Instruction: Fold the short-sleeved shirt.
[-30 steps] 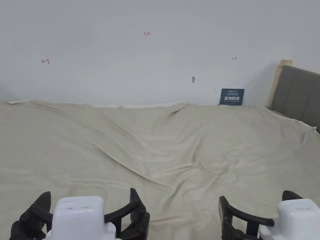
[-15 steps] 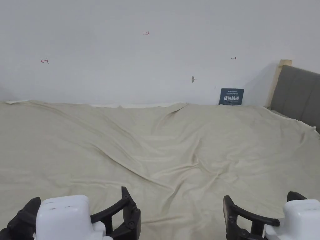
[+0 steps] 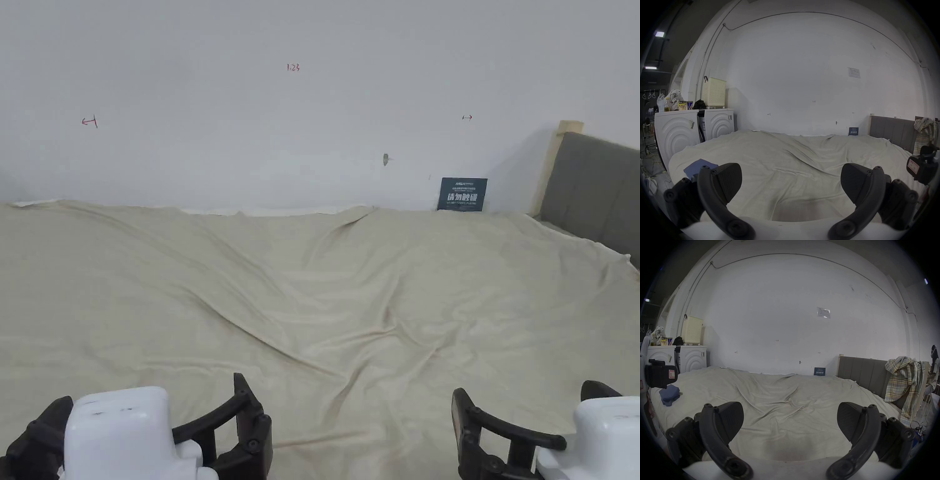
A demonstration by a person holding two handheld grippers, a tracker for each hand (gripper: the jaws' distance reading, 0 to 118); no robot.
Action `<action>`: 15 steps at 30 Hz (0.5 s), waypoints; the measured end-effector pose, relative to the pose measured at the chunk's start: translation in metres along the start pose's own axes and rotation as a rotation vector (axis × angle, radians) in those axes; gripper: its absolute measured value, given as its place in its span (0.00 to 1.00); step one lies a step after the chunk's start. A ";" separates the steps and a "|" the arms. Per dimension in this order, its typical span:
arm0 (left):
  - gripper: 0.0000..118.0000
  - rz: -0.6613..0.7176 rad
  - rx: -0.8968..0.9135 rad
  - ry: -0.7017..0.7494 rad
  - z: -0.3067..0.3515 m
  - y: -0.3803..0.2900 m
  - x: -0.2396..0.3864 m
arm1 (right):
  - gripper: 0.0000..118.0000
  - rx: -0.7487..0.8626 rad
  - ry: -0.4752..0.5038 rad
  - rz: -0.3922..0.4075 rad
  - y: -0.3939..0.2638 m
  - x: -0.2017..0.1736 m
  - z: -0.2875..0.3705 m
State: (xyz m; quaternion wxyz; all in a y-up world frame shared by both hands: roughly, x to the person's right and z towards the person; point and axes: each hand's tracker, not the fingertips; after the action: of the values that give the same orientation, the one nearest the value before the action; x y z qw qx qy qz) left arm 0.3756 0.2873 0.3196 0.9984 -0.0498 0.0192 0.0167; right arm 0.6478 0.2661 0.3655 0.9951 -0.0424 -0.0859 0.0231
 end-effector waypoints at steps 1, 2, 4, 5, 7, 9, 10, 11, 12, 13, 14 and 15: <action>1.00 -0.001 -0.002 -0.001 -0.001 0.000 0.000 | 0.98 -0.001 0.001 0.003 0.000 0.000 0.000; 1.00 -0.003 -0.004 0.002 -0.002 0.000 0.000 | 0.98 -0.003 0.001 0.005 0.000 0.000 0.000; 1.00 -0.014 -0.012 0.011 -0.004 -0.001 0.000 | 0.98 -0.001 0.000 0.004 -0.001 0.000 0.001; 1.00 -0.013 -0.008 0.011 -0.003 -0.001 0.000 | 0.98 0.000 -0.001 0.003 -0.001 0.000 0.001; 1.00 -0.006 0.001 0.018 -0.002 -0.001 -0.001 | 0.98 -0.001 -0.002 0.000 -0.001 0.000 0.001; 1.00 0.003 0.001 0.013 -0.001 0.000 -0.003 | 0.98 -0.002 -0.002 -0.002 -0.001 0.000 0.001; 1.00 0.005 0.001 0.014 -0.001 0.001 -0.003 | 0.98 -0.003 -0.004 0.000 -0.002 0.000 0.001; 1.00 0.005 0.002 0.017 -0.001 0.001 -0.003 | 0.98 -0.003 -0.004 0.000 -0.002 0.000 0.001; 1.00 0.004 0.004 0.017 -0.001 0.002 -0.003 | 0.98 -0.005 -0.003 -0.001 -0.002 0.000 0.000; 1.00 0.003 0.006 0.017 -0.001 0.002 -0.003 | 0.98 -0.008 -0.002 -0.002 -0.002 0.000 0.000; 1.00 0.003 0.007 0.019 0.000 0.002 -0.003 | 0.98 -0.010 -0.003 -0.003 -0.002 0.000 0.000; 1.00 0.002 0.007 0.020 0.000 0.003 -0.003 | 0.98 -0.009 -0.002 -0.004 -0.002 0.000 0.000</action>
State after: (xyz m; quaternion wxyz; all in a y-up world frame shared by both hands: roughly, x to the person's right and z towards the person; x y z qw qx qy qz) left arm 0.3724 0.2897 0.3193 0.9983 -0.0463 0.0293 0.0170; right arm 0.6476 0.2636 0.3656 0.9949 -0.0469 -0.0871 0.0206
